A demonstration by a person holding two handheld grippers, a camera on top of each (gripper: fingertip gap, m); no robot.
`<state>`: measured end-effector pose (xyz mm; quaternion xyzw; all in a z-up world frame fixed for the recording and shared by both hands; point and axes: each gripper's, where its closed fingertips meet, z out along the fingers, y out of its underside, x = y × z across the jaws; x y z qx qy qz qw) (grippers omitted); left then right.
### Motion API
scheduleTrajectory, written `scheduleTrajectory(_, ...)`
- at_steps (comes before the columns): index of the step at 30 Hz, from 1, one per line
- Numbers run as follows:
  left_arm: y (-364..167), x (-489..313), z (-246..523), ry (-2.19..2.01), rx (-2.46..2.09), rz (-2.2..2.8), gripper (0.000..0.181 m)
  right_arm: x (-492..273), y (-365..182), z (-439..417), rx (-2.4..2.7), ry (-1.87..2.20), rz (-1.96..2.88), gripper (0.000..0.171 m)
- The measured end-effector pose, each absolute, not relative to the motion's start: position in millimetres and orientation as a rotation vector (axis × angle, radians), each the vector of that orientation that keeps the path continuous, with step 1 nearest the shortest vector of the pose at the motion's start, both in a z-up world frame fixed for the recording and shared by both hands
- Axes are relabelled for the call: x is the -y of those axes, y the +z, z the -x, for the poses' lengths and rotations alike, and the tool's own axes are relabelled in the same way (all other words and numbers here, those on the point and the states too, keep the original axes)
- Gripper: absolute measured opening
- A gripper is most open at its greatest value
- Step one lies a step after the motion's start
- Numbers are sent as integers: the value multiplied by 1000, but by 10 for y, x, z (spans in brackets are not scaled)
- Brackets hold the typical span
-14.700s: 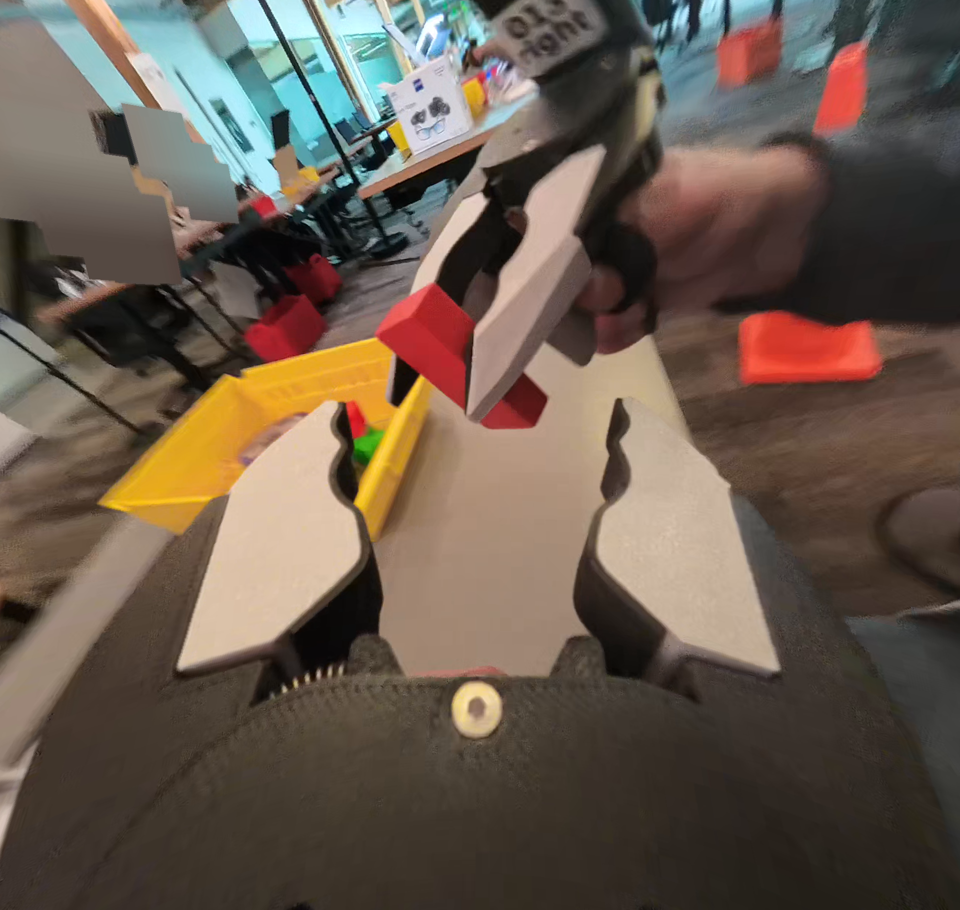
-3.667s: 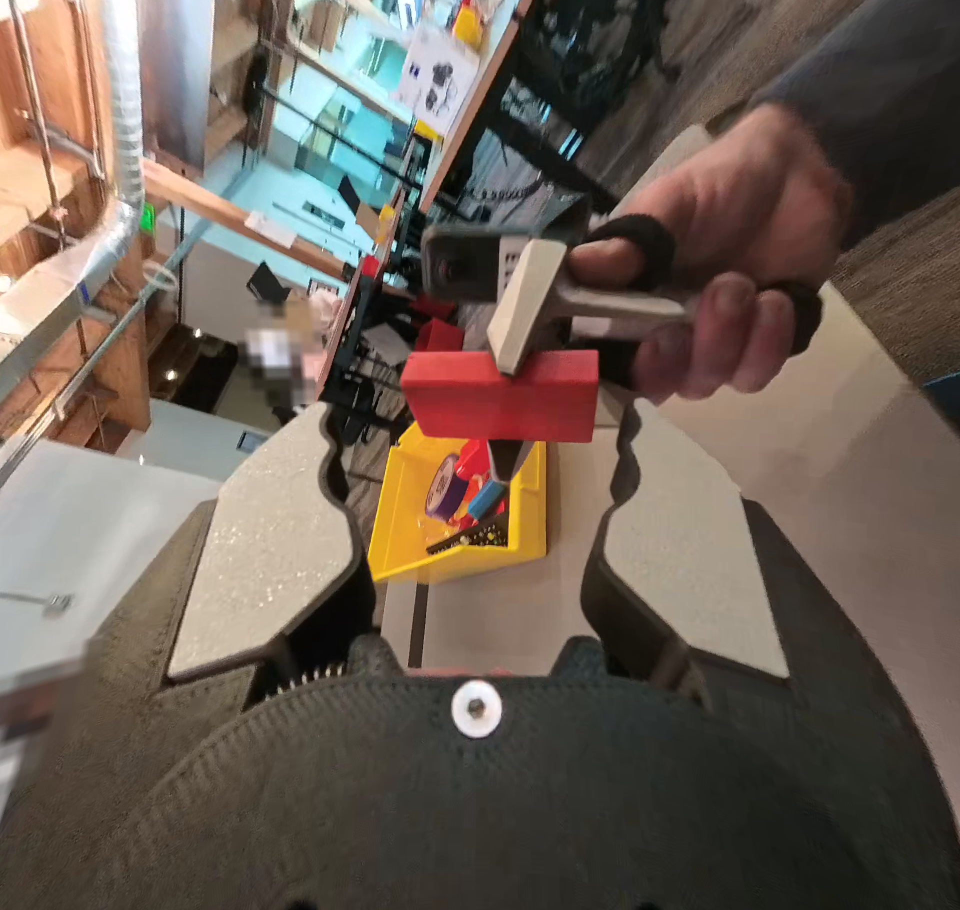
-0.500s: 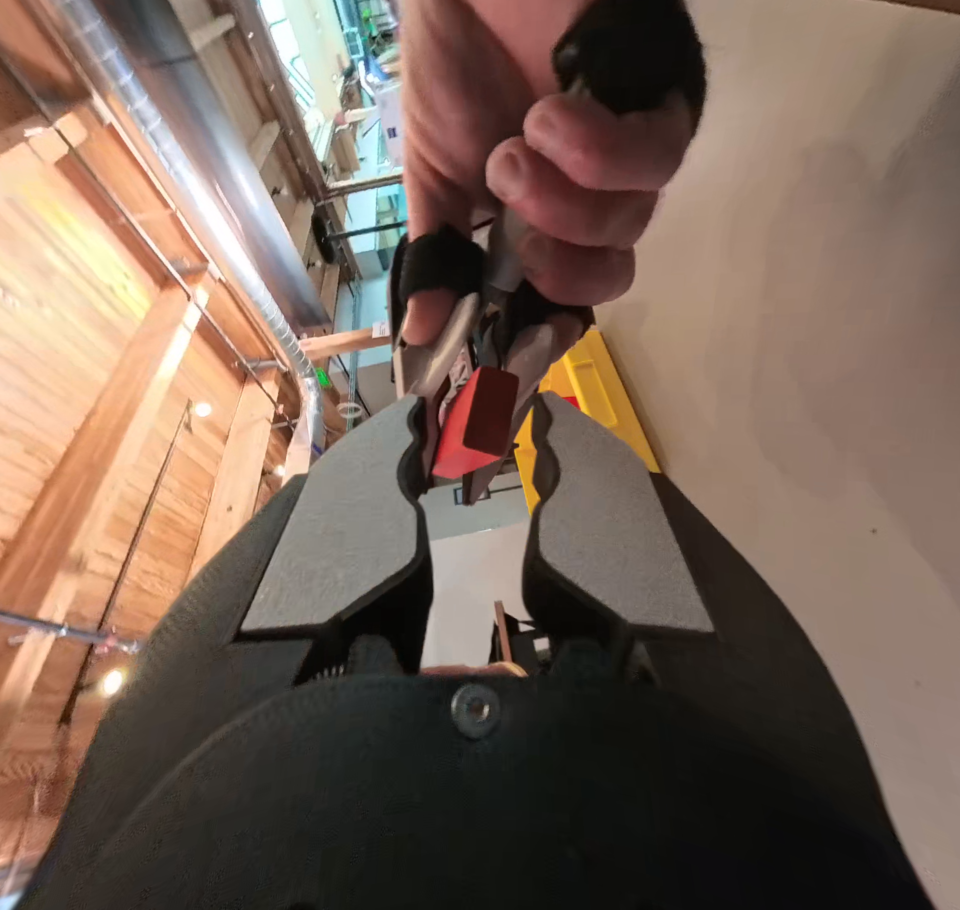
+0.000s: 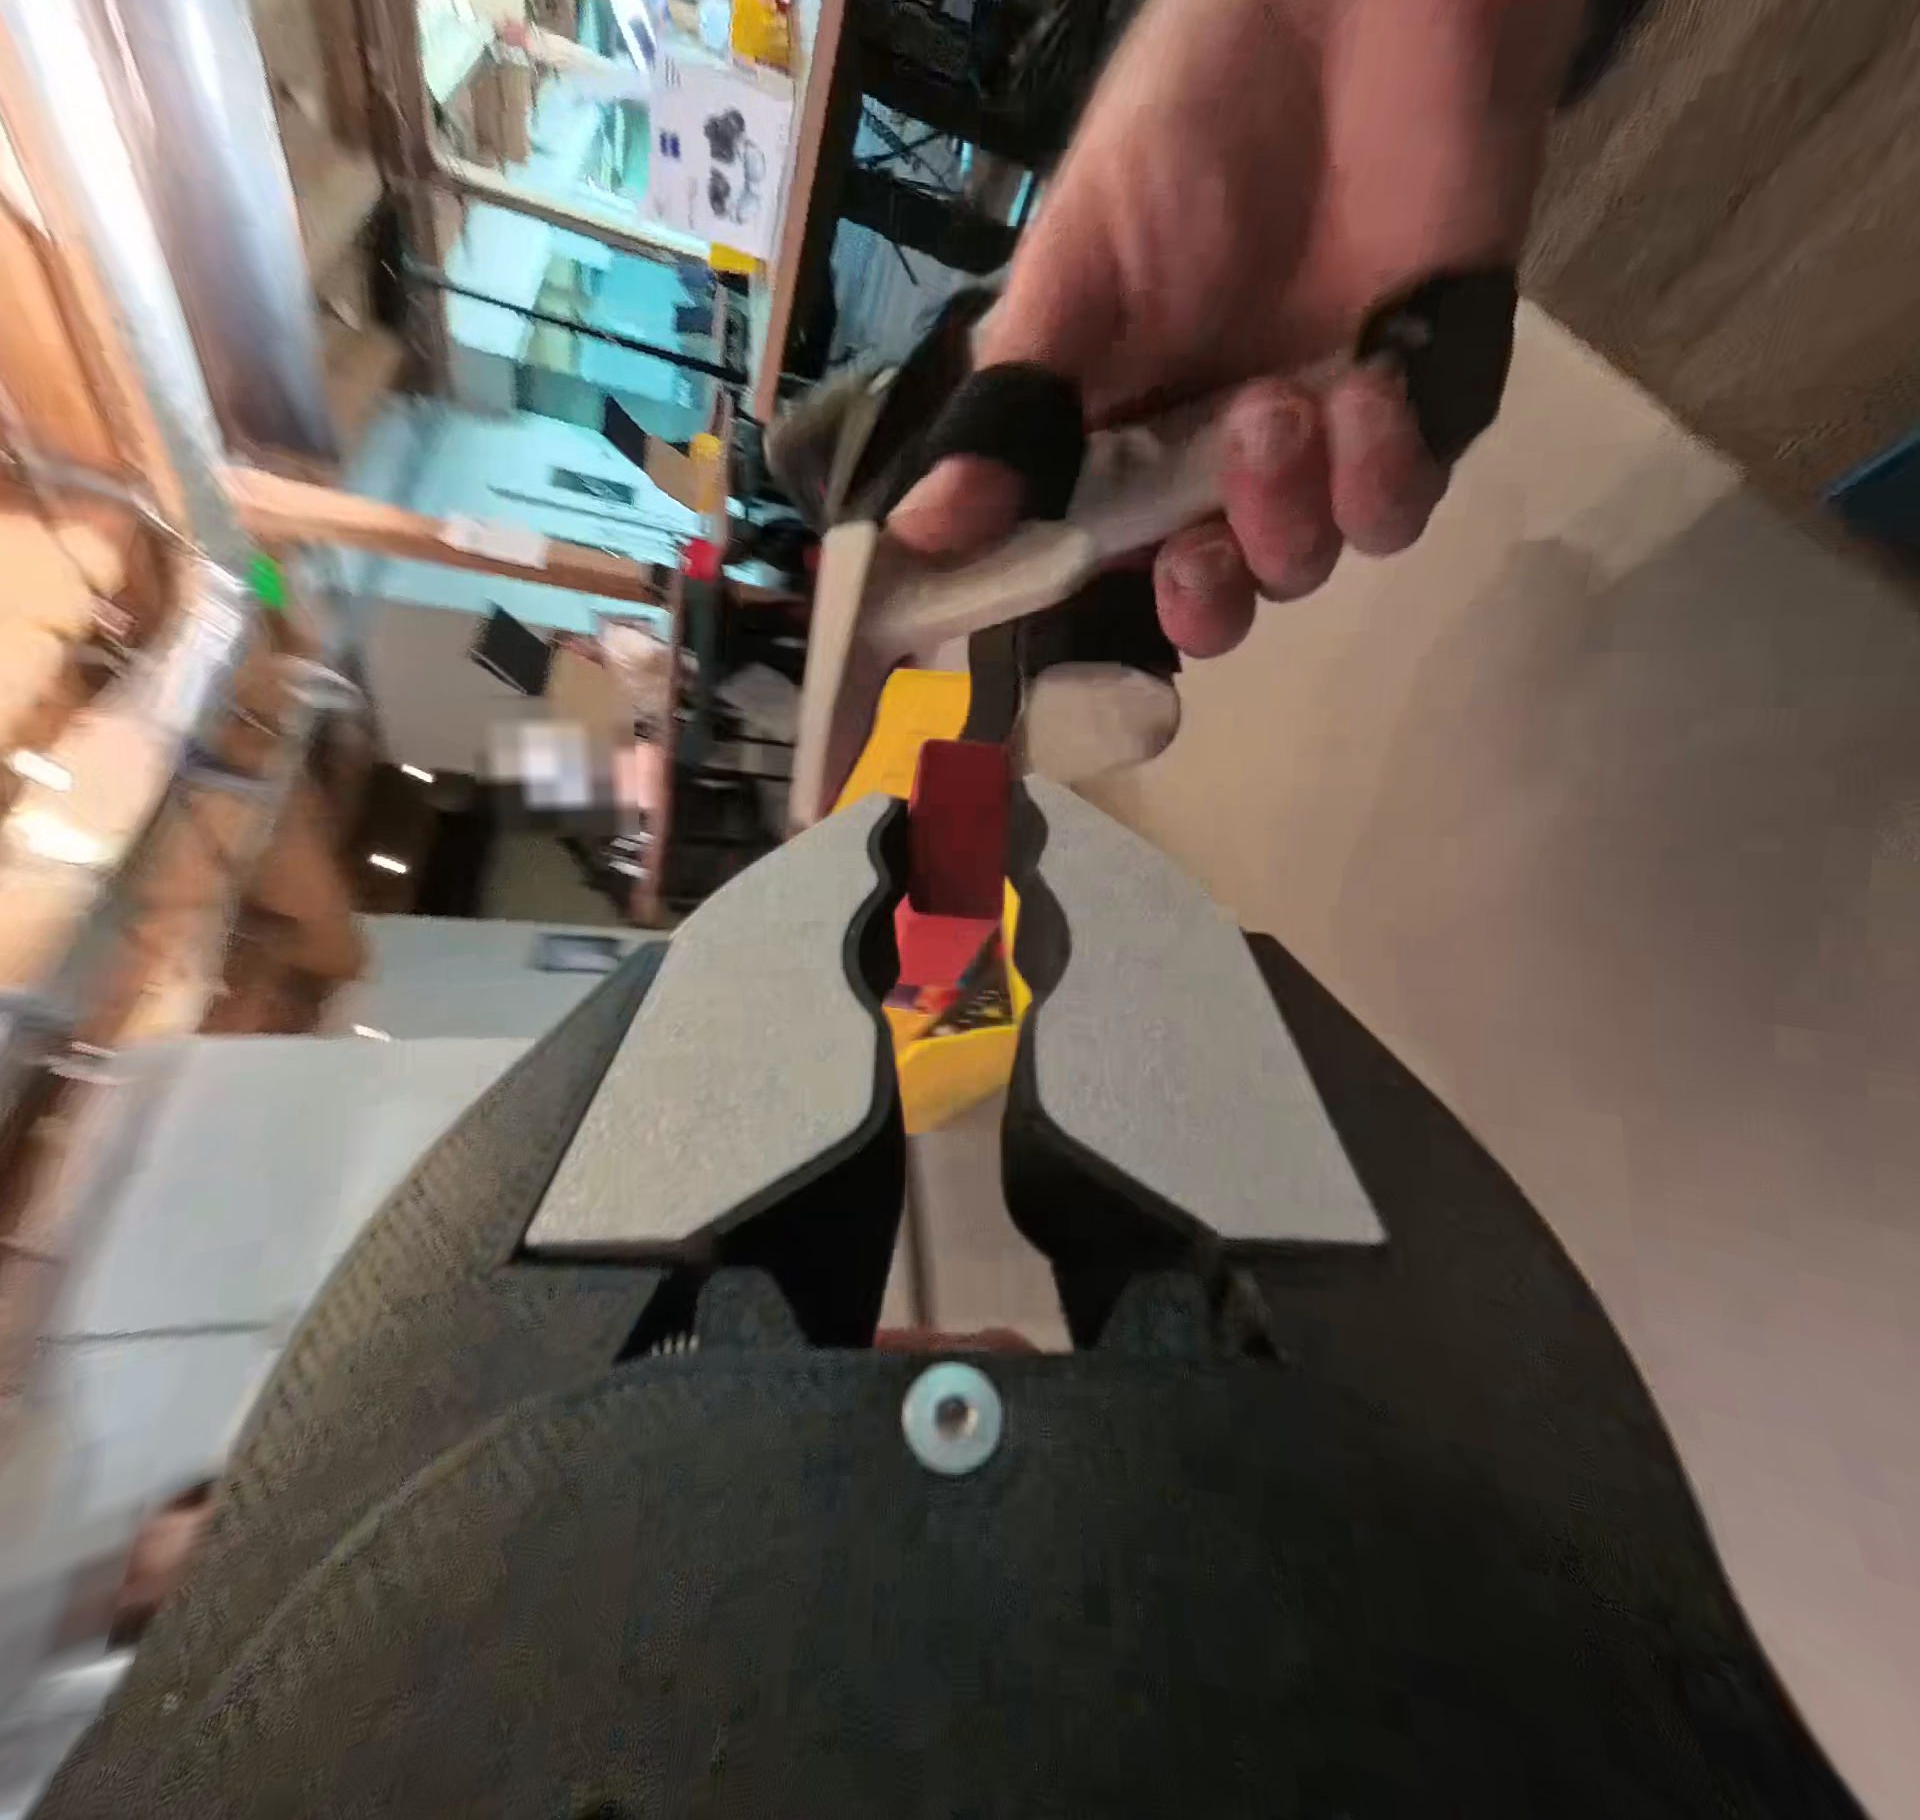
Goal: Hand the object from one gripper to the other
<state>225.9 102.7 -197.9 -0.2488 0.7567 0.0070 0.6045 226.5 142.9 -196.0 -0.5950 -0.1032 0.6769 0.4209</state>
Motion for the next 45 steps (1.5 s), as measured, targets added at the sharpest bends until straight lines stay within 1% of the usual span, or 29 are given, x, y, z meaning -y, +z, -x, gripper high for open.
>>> scheduleTrajectory(3,-1874,-1053,-2233,-310,-1753,857,17,-1307,-1894,-2307,457,1500,1477,47)
scheduleTrajectory(7,-1785,-1022,-2222,-773,-1748,1168,17,-1178,-1863,-2268,702,1256,1464,48)
scheduleTrajectory(10,-1678,-1011,-2217,-1025,-1700,1288,17,-1089,-1852,-2193,850,1112,1445,45)
scheduleTrajectory(14,-1668,-987,-2203,-1289,-1675,1427,17,-1099,-1940,-2128,947,983,1477,37)
scheduleTrajectory(16,-1658,-994,-2211,-1366,-1647,1461,17,-1094,-1970,-2100,963,986,1486,30)
scheduleTrajectory(18,-1688,-999,-2213,-1393,-1650,1493,17,-1065,-1978,-2072,978,999,1478,14)
scheduleTrajectory(23,-1766,-1035,-2213,-1429,-1649,1550,17,-1075,-2064,-2029,934,1082,1552,13)
scheduleTrajectory(26,-1792,-1117,-2230,-1329,-1640,1508,18,-1094,-2070,-2021,840,1194,1569,13)
scheduleTrajectory(27,-1809,-1164,-2229,-1246,-1645,1477,24,-1096,-2052,-2026,797,1247,1566,13)
scheduleTrajectory(29,-1823,-1233,-2216,-1072,-1657,1385,48,-1128,-2004,-2061,676,1373,1559,13)
scheduleTrajectory(32,-1820,-1264,-2171,-738,-1701,1150,60,-1194,-1982,-2142,487,1562,1549,13)
scheduleTrajectory(33,-1837,-1266,-2154,-589,-1728,1053,60,-1215,-1992,-2167,433,1613,1551,13)
scheduleTrajectory(35,-1853,-1282,-2139,-276,-1751,849,66,-1219,-2017,-2180,359,1713,1553,13)
scheduleTrajectory(38,-1887,-1361,-2137,85,-1746,624,61,-1195,-2082,-2133,298,1817,1578,13)
scheduleTrajectory(43,-2013,-1348,-2153,395,-1762,270,54,-1116,-2168,-2022,250,1947,1600,13)
scheduleTrajectory(45,-2093,-1325,-2158,441,-1782,187,49,-1091,-2191,-1988,242,1975,1604,13)
